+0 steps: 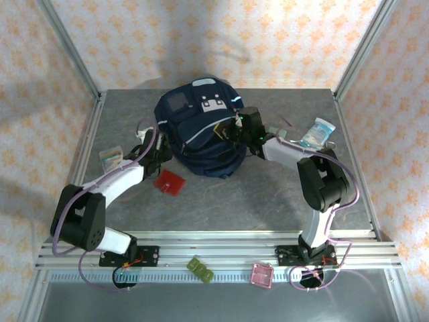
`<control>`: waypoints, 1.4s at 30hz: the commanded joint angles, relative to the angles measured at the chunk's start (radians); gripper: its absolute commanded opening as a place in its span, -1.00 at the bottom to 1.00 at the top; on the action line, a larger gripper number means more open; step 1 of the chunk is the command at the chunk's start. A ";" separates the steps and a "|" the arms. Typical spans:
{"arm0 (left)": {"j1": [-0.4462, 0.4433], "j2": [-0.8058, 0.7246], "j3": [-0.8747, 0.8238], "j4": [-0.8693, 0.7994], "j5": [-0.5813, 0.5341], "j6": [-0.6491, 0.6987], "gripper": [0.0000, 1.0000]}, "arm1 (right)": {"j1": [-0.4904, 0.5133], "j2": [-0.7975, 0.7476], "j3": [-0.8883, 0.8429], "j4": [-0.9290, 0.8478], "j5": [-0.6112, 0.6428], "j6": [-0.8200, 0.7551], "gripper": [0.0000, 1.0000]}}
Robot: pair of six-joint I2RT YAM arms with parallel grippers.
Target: Pack the student bag
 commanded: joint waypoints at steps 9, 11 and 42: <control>-0.055 -0.098 -0.106 -0.097 0.068 -0.124 0.24 | -0.015 -0.093 -0.021 -0.272 0.002 -0.277 0.02; -0.055 -0.107 -0.128 -0.146 0.065 -0.171 0.31 | -0.013 -0.151 -0.065 -0.333 0.012 -0.349 0.07; -0.116 0.050 -0.297 0.051 0.056 -0.383 -0.03 | 0.217 -0.172 -0.055 -0.321 -0.096 -0.616 0.13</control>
